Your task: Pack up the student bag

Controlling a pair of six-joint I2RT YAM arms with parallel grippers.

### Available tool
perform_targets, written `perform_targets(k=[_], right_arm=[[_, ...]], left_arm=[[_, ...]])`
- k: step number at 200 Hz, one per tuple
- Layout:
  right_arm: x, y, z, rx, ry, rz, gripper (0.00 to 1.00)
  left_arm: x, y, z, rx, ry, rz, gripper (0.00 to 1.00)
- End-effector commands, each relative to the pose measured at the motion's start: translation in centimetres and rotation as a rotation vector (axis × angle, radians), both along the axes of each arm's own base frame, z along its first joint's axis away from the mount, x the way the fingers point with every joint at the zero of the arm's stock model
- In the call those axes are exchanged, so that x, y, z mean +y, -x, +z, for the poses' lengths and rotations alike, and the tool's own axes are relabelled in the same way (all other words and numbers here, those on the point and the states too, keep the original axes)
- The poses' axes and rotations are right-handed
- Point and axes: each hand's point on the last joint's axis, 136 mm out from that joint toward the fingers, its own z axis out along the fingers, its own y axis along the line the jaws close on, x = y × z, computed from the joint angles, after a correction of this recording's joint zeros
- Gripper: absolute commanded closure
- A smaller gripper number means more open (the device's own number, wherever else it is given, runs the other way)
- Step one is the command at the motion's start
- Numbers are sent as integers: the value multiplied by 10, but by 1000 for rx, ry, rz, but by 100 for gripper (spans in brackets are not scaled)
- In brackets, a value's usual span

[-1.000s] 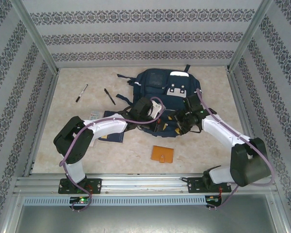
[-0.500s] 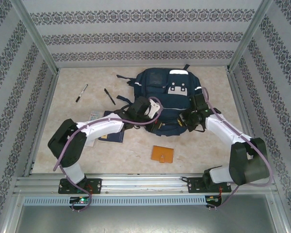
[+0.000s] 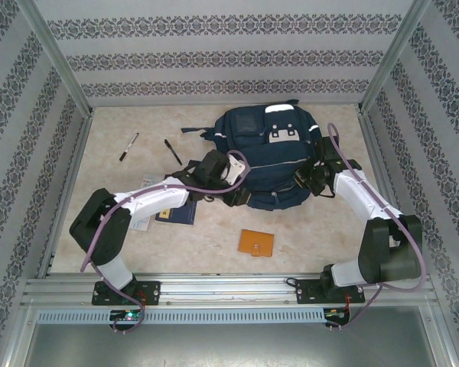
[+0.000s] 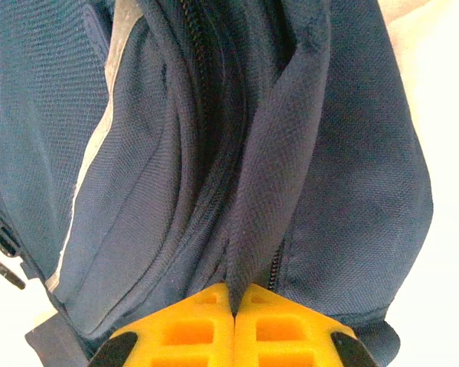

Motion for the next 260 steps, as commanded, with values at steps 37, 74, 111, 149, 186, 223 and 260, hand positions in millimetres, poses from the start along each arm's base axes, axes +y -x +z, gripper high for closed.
perform_targets(k=[37, 74, 111, 149, 186, 223, 260], right_arm=[[15, 0, 37, -73, -25, 52, 100], [22, 3, 38, -72, -37, 59, 100], [31, 3, 39, -72, -39, 75, 100], [51, 8, 45, -88, -54, 112, 100], [55, 11, 48, -99, -53, 118, 100], [51, 11, 48, -105, -38, 117, 100], [48, 10, 49, -110, -31, 119, 100]], left_arm=[[-49, 5, 11, 172, 82, 162, 58], [-36, 8, -6, 241, -25, 384, 56], [-42, 17, -19, 248, -124, 436, 55], [-45, 6, -16, 208, -126, 501, 54], [-20, -3, -28, 157, -260, 589, 61], [-8, -2, -31, 132, -308, 597, 82], [-5, -1, -22, 101, -293, 568, 100]])
